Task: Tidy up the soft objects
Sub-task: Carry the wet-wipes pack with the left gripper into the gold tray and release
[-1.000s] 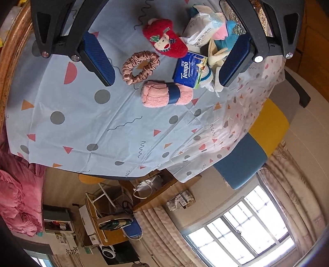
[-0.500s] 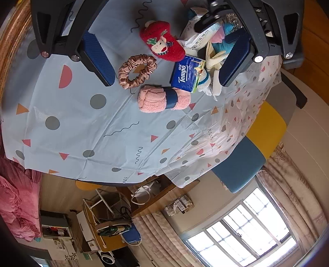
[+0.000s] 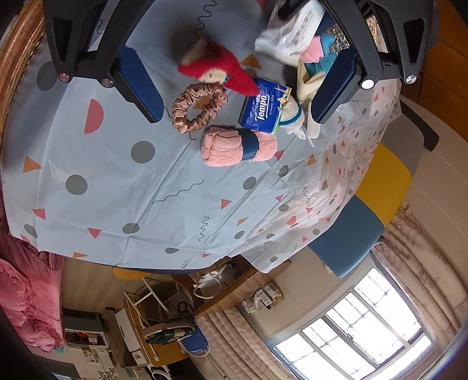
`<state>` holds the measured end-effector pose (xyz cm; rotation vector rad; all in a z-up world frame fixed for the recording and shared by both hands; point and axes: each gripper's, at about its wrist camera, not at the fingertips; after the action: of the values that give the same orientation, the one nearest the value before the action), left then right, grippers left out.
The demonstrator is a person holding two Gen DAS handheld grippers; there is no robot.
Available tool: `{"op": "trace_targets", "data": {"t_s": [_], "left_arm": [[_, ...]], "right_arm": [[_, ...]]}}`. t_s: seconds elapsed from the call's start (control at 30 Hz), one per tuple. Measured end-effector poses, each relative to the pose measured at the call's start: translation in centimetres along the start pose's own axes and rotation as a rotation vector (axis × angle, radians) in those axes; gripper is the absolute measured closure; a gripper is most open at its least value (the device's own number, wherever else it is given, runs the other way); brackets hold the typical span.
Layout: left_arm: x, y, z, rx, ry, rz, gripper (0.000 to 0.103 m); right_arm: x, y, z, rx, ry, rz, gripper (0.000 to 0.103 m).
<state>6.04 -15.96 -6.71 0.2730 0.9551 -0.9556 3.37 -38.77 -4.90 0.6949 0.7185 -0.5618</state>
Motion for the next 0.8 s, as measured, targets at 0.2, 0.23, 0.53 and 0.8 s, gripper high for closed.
{"op": "trace_targets", "data": {"t_s": [0.2, 0.23, 0.53, 0.8], "left_arm": [[-2.4, 0.4, -6.0, -0.054, -0.03, 0.055, 0.055], [-2.6, 0.6, -6.7, -0.071, -0.03, 0.055, 0.055], [-1.9, 3.3, -10.4, -0.17, -0.02, 0.081, 0.054], [-2.8, 3.5, -11.0, -0.189, -0.067, 0.062, 0.058]], "right_arm": [[1.2, 1.1, -0.5, -0.071, 0.073, -0.009, 0.005], [1.6, 1.6, -0.7, -0.099, 0.101, -0.021, 0.008], [7.4, 6.0, -3.7, -0.469, 0.37, -0.275, 0.036], [8.9, 7.8, -6.8, -0.65, 0.311, -0.468, 0.067]]}}
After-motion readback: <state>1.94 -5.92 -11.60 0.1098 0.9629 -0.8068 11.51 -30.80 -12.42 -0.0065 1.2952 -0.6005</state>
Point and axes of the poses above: each gripper's, at about its wrist camera, not at the fingertips, and x roughly the way its jaws point, y to its left, z to its top, and after that the axes turned 13 degrees about -z, right-handed
